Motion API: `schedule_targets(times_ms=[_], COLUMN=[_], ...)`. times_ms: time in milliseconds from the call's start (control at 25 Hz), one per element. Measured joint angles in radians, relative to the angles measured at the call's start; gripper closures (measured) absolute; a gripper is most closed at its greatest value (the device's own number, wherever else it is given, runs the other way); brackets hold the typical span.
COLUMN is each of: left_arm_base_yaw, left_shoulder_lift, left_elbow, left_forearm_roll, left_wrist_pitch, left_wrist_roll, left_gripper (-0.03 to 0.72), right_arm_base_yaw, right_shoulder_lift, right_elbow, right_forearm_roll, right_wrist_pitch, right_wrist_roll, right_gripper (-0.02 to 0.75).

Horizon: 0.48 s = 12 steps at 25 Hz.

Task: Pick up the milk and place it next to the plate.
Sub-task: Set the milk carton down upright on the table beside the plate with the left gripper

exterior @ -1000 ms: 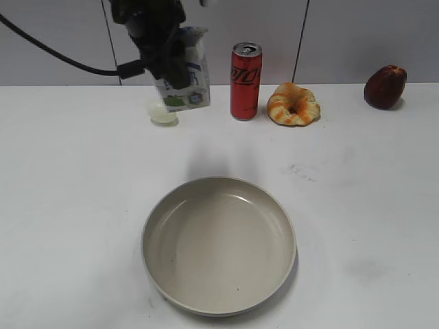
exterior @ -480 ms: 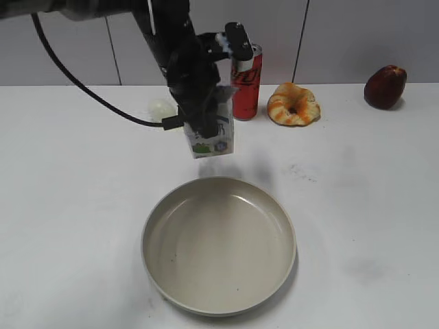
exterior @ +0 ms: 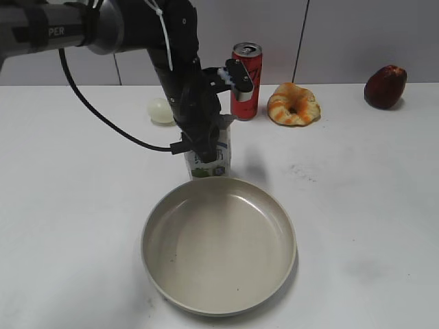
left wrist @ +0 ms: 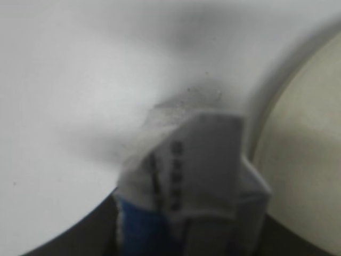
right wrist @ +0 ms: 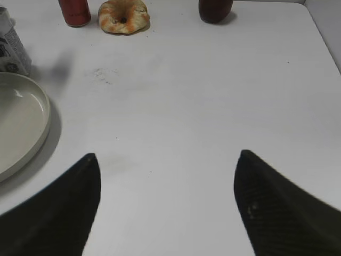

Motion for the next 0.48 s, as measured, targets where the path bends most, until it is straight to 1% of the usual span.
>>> schedule_targets(times_ms=[40, 120, 240, 360, 480], left_arm_base_yaw=[0.0, 0.0, 0.0, 0.0, 0.0], left_shoulder_lift=[0.001, 0.001, 0.002, 0.001, -0.013], left_elbow=[0.0, 0.0, -0.006, -0.006, -0.006], left_forearm_roll=[0.0, 0.0, -0.005, -0.006, 0.005], left_wrist_pitch=[0.0, 0.004, 0.02, 0.025, 0.033], left_wrist_roll=[-0.003, -0.007, -0.011, -0.04, -0.069], left_gripper=[0.387, 0.353, 0.237, 0.141, 0.109], right_arm_base_yaw=[0.0, 0.0, 0.0, 0.0, 0.0], right_shoulder_lift=[0.0, 0.0, 0.0, 0.0, 0.0], right_elbow=[0.0, 0.0, 0.0, 0.0, 0.0], right_forearm_roll=[0.0, 0.0, 0.0, 0.0, 0.0], right_wrist_pitch=[0.0, 0.0, 0.0, 0.0, 0.0], right_wrist_roll=[0.0, 0.0, 0.0, 0.0, 0.0], right_gripper=[0.15, 0.15, 0.15, 0.15, 0.15])
